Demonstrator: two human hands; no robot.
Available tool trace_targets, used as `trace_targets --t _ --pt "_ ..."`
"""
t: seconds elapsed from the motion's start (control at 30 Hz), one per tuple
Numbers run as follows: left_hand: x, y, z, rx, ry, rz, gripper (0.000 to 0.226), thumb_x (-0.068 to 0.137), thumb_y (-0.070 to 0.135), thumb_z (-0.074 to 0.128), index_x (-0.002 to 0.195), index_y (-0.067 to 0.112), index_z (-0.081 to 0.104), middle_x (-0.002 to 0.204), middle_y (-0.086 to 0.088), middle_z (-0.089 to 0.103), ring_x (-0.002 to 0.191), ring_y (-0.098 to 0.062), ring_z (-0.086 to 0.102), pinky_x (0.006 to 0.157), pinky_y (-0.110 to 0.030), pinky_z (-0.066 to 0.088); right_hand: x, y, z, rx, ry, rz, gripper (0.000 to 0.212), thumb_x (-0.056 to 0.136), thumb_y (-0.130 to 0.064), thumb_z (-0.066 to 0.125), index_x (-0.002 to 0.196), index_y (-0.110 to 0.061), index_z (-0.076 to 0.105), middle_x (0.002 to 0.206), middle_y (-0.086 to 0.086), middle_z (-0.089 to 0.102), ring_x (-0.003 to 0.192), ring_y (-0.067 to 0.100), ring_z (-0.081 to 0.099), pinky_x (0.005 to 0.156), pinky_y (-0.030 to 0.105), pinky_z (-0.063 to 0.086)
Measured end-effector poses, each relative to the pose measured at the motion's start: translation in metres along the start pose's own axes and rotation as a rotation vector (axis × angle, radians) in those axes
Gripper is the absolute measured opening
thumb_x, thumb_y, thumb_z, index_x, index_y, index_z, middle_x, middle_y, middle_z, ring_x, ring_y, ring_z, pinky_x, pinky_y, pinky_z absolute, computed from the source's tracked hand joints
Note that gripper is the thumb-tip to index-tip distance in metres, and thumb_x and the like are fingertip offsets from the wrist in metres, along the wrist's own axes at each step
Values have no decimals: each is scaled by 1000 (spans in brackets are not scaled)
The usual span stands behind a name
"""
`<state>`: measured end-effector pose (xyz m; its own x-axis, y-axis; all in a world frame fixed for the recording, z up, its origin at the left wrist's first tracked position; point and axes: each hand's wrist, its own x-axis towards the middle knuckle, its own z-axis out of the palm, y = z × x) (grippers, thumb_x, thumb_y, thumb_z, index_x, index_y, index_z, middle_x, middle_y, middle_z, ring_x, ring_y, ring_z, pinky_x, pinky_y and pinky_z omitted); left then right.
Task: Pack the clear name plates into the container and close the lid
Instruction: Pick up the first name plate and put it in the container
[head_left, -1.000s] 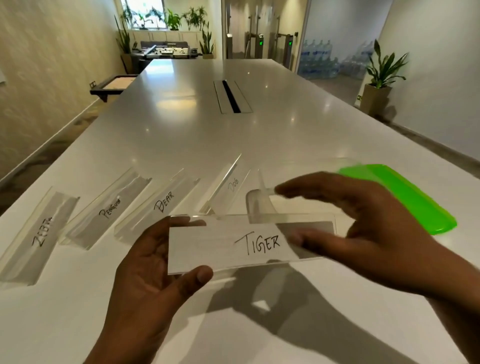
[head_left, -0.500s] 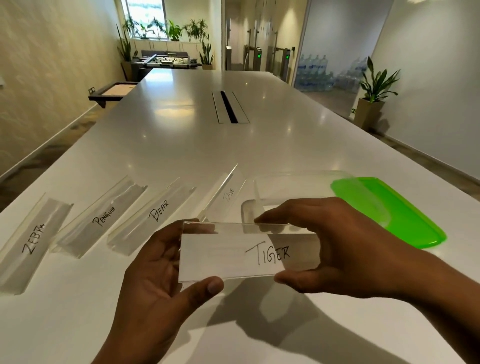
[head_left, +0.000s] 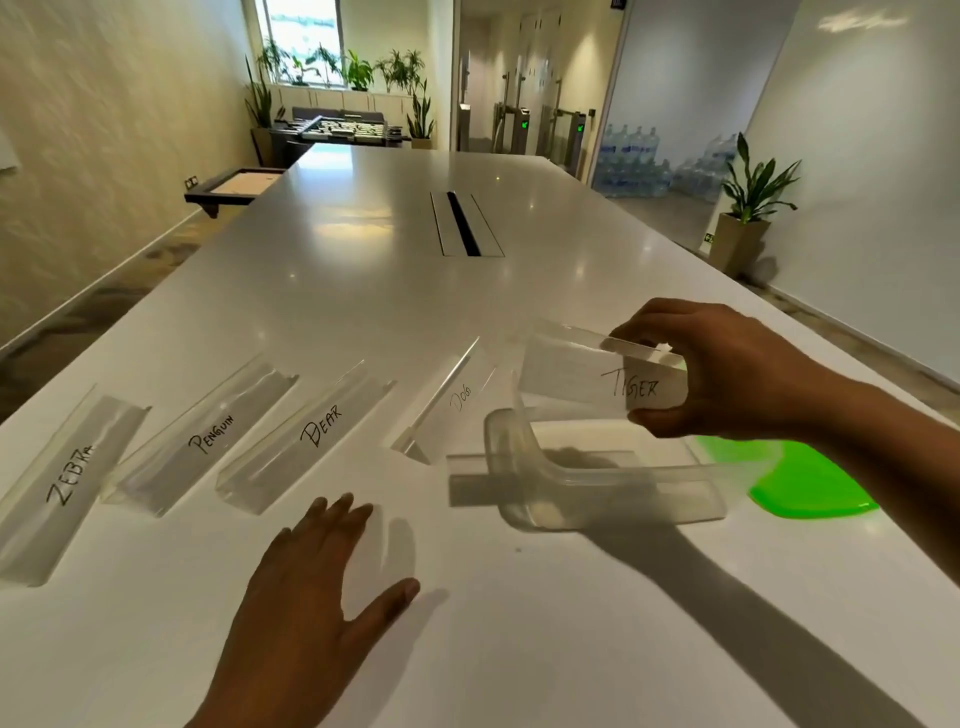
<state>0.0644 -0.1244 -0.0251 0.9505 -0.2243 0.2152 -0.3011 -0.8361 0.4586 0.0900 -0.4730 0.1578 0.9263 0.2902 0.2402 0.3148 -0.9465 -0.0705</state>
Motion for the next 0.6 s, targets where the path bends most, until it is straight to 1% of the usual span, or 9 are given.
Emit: trace_targets --t 0.07,0.17,0.3,0.4,0.5,0.6 --pt "-1 -6 7 53 -30 -8 102 67 92 14 145 30 37 157 9 27 146 -9 17 119 -39 18 7 15 6 -41 -23 28 70 58 -43 84 121 -34 57 114 -14 59 96 15 58 72 34 55" --pt "-2 -9 11 93 -54 -14 105 66 92 6 144 30 38 158 9 24 146 -10 17 119 -36 15 17 32 18 -78 -86 51 70 58 -41 85 122 -33 56 116 -12 59 97 15 57 72 33 54" --pt "-2 -8 11 95 -48 -21 103 67 91 6 144 31 39 157 10 25 146 -10 19 119 -36 15 25 45 36 -164 -149 37 67 59 -42 83 120 -34 56 115 -14 59 95 15 58 65 27 48" --pt "-3 -8 12 99 -53 -28 101 69 90 9 144 30 40 157 9 26 146 -10 21 119 -38 17 29 49 48 -198 -200 29 64 59 -44 81 117 -36 55 114 -15 59 94 15 58 66 31 51" --pt "-3 -7 11 94 -60 -36 101 69 90 9 143 30 41 157 9 27 145 -11 21 119 -39 17 34 51 58 -241 -252 17 61 59 -47 77 115 -38 55 112 -16 58 92 14 58 63 30 47" --pt "-3 -6 10 94 -61 -39 102 68 91 7 144 31 39 157 10 25 146 -10 20 119 -36 14 38 49 65 -264 -302 17 61 60 -46 78 116 -36 55 111 -15 58 86 13 54 61 28 44"
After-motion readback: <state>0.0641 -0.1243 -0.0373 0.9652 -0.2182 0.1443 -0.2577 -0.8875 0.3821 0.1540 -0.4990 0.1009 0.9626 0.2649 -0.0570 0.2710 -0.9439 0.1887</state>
